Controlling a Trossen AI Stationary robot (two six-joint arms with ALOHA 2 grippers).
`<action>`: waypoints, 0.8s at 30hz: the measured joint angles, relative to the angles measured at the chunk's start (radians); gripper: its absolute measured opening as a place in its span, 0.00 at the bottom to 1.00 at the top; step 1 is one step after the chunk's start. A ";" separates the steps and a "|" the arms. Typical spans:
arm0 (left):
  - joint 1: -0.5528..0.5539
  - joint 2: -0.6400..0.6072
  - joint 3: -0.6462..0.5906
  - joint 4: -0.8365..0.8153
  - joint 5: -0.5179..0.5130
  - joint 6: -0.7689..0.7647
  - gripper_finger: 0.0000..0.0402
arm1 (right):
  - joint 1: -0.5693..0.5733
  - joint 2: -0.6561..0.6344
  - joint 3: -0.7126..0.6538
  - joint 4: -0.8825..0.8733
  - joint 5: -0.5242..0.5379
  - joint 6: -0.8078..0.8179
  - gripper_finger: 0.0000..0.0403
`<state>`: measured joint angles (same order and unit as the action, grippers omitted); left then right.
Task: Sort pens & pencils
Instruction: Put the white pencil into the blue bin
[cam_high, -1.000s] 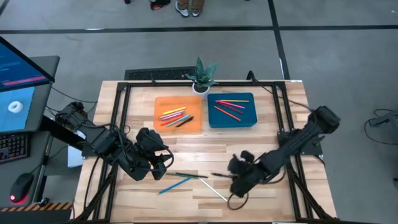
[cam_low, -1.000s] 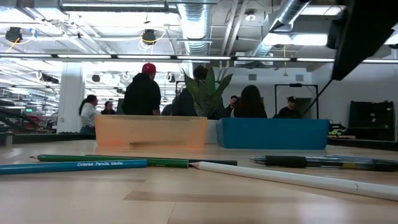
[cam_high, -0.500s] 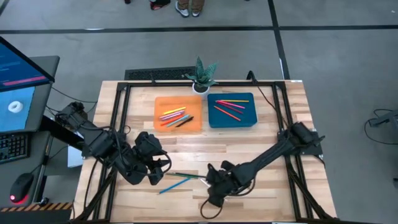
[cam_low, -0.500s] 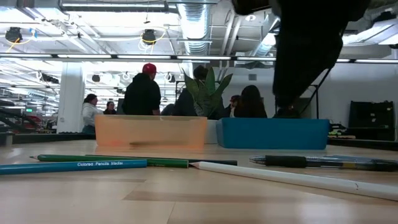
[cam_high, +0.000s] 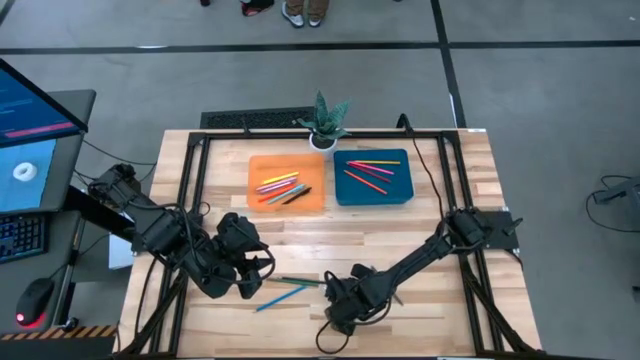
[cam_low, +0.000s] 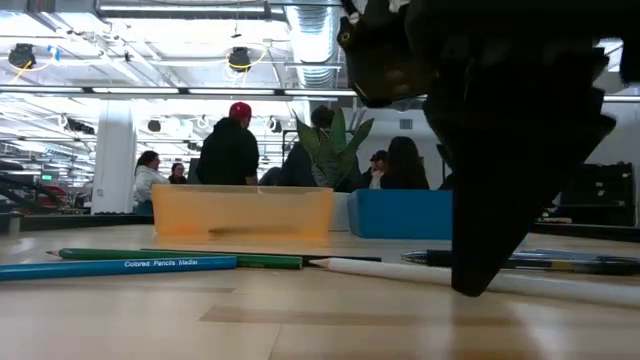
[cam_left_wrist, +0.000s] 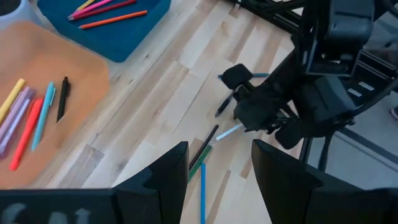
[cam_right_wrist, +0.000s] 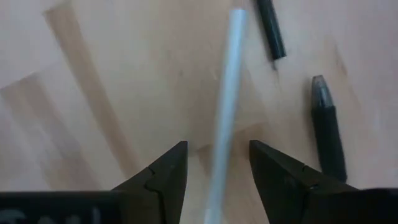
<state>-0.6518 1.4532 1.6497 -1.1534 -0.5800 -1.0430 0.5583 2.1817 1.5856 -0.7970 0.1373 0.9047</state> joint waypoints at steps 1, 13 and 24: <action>0.000 0.000 0.000 0.000 0.000 0.002 0.42 | -0.002 -0.002 0.000 0.002 -0.006 0.000 0.48; 0.000 0.000 0.000 -0.004 0.000 0.003 0.42 | -0.015 -0.001 -0.001 -0.012 -0.036 -0.023 0.32; 0.001 0.000 0.000 -0.004 -0.001 0.002 0.42 | -0.017 -0.041 -0.004 -0.010 -0.077 -0.041 0.03</action>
<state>-0.6511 1.4532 1.6497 -1.1572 -0.5812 -1.0409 0.5411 2.1411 1.5818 -0.8070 0.0605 0.8635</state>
